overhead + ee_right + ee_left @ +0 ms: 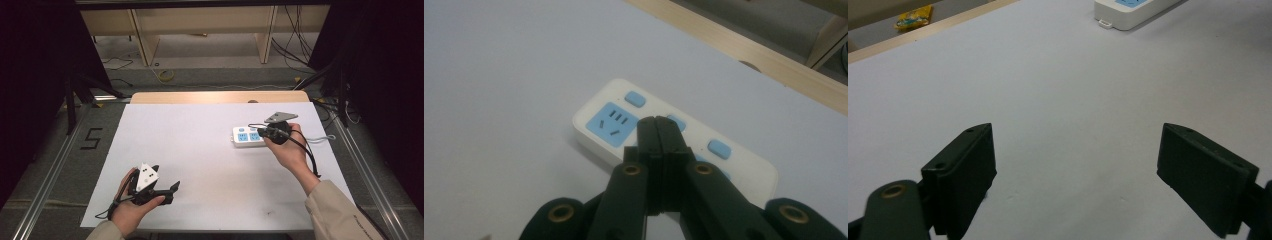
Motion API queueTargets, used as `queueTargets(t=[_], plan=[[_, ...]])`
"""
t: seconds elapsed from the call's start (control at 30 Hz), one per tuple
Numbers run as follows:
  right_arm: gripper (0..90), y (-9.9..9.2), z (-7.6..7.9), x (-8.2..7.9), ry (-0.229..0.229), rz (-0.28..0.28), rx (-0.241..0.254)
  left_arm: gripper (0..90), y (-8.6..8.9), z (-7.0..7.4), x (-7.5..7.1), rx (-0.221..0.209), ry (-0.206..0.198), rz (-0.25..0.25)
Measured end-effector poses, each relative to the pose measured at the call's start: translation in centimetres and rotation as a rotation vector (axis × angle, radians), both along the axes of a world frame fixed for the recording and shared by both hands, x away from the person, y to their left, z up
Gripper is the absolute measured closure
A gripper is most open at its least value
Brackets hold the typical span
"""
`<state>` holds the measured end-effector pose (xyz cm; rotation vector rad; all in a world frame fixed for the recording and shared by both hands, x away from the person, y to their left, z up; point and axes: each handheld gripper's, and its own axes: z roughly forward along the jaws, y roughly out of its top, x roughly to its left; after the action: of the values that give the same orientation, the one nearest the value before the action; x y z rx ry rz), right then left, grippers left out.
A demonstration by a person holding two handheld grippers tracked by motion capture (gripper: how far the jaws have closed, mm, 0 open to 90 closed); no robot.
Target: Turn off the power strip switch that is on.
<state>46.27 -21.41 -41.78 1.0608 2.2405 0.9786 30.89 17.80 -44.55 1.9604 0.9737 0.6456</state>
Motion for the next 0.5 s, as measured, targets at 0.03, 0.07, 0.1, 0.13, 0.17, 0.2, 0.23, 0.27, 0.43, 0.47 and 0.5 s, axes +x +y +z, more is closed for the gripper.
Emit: queueTargets(t=[0.03, 0.07, 0.1, 0.13, 0.17, 0.2, 0.23, 0.27, 0.43, 0.47, 0.5], plan=[[90.0, 0.0, 0.0, 0.0, 0.0, 0.0, 0.0, 15.0, 0.0, 0.0, 0.0, 0.0, 0.0, 0.0], [90.0, 0.3, 0.0, 0.2, 0.003, 0.002, -0.002, 15.0, 0.0, 0.0, 0.0, -0.001, 0.0, 0.0], [90.0, 0.4, -0.1, 0.3, 0.004, 0.003, -0.004, 15.1, 0.0, 0.0, 0.0, -0.001, 0.0, 0.0], [90.0, 0.5, -0.1, 0.4, 0.005, 0.004, -0.007, 15.0, 0.0, 0.0, 0.0, -0.001, -0.001, 0.001], [90.0, 0.7, -0.1, 0.5, 0.007, 0.002, -0.009, 15.0, 0.0, 0.0, 0.0, -0.001, -0.001, 0.001], [90.0, 0.7, -0.1, 0.7, 0.006, 0.003, -0.014, 15.0, 0.0, 0.0, 0.0, -0.001, 0.0, 0.0], [90.0, 0.8, -0.1, 0.8, 0.009, 0.002, -0.017, 15.0, 0.0, 0.0, 0.0, -0.001, 0.0, -0.001], [90.0, 0.8, -0.1, 0.8, 0.009, 0.002, -0.017, 15.0, 0.0, 0.0, 0.0, -0.002, 0.001, -0.001], [90.0, 1.2, -0.1, 1.9, 0.025, -0.012, -0.025, 15.0, 0.0, 0.0, 0.0, 0.0, 0.004, -0.004], [90.0, 1.2, -0.1, 2.1, 0.028, -0.013, -0.025, 15.0, 0.0, 0.0, 0.0, 0.0, 0.004, -0.004], [90.0, 1.2, -0.1, 2.1, 0.028, -0.013, -0.025, 15.0, 0.0, 0.0, 0.0, 0.0, 0.004, -0.004]])
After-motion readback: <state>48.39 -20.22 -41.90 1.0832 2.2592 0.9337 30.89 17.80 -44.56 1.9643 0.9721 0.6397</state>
